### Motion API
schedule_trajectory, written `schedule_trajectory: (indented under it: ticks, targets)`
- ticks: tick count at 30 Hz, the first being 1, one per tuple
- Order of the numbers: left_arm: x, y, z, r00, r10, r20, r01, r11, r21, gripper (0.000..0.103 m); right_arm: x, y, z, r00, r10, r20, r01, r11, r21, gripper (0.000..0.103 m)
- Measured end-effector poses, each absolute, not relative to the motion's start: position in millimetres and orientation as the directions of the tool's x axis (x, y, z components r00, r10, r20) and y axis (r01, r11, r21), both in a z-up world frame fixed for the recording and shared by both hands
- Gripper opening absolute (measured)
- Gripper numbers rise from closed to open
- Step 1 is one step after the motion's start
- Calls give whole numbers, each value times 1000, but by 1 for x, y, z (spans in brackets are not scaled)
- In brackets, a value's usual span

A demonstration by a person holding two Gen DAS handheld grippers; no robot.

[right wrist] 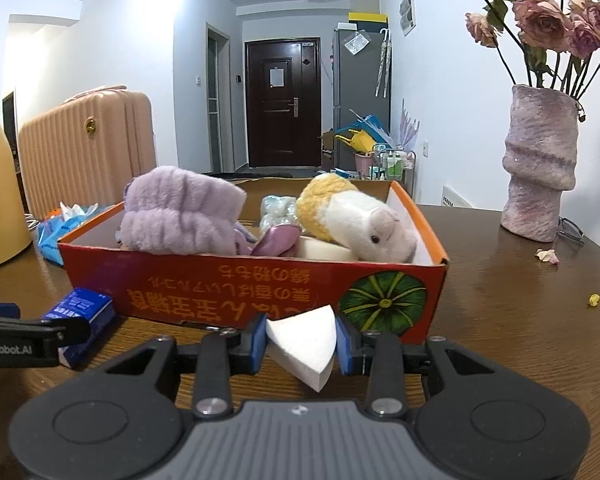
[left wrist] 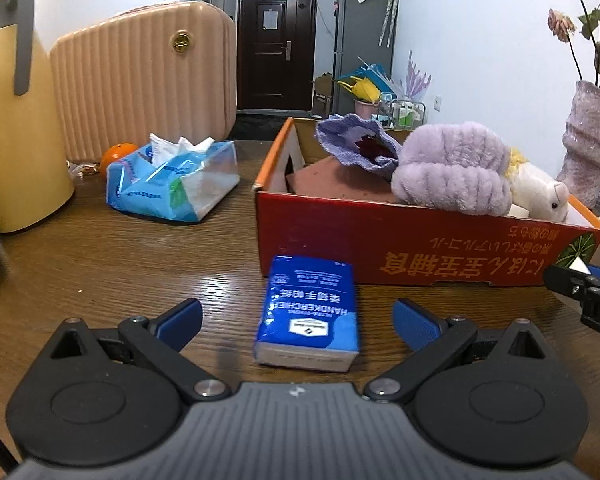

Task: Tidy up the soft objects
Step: 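Grasp the blue handkerchief tissue pack with the left gripper while the right gripper holds the sponge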

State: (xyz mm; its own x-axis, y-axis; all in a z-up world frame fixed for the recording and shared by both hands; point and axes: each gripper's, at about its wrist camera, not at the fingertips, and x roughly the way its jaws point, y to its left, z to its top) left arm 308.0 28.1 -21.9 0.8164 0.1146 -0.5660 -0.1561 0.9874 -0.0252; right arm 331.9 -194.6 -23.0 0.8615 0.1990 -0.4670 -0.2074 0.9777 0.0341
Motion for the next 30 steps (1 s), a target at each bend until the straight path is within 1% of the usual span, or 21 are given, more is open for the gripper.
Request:
schedule_trajectory:
  ticks: [13, 20, 22, 23, 25, 27, 28, 29, 30]
  targets:
    - [331, 19, -30, 779, 154, -608, -177, 984, 23, 103, 339, -217, -24, 868, 172, -466, -177, 984, 34, 34]
    - [336, 16, -32, 773, 149, -616, -162, 986, 36, 102, 340, -220, -24, 868, 172, -466, -176, 984, 35, 34]
    - [336, 16, -33, 771, 148, -619, -160, 986, 37, 93, 340, -220, -25, 868, 173, -466, -178, 984, 33, 35]
    - [337, 16, -33, 769, 144, -622, -157, 987, 34, 91, 340, -220, -25, 868, 173, -466, -178, 983, 32, 35]
    - [338, 17, -34, 764, 141, -630, -155, 987, 33, 76, 340, -220, -25, 868, 173, -465, -179, 983, 31, 35]
    - [339, 19, -35, 761, 125, -637, -147, 989, 19, 72, 340, -220, -25, 869, 173, -465, -179, 983, 32, 35]
    - [339, 20, -35, 763, 123, -635, -146, 989, 17, 65, 340, -220, -25, 869, 173, -464, -179, 983, 31, 35]
    - [338, 20, -35, 764, 120, -634, -143, 990, 14, 63, 340, -220, -25, 869, 174, -464, -180, 983, 31, 35]
    - [338, 20, -35, 765, 118, -633, -142, 990, 13, 58, 340, -220, -25, 868, 174, -464, -180, 983, 31, 35]
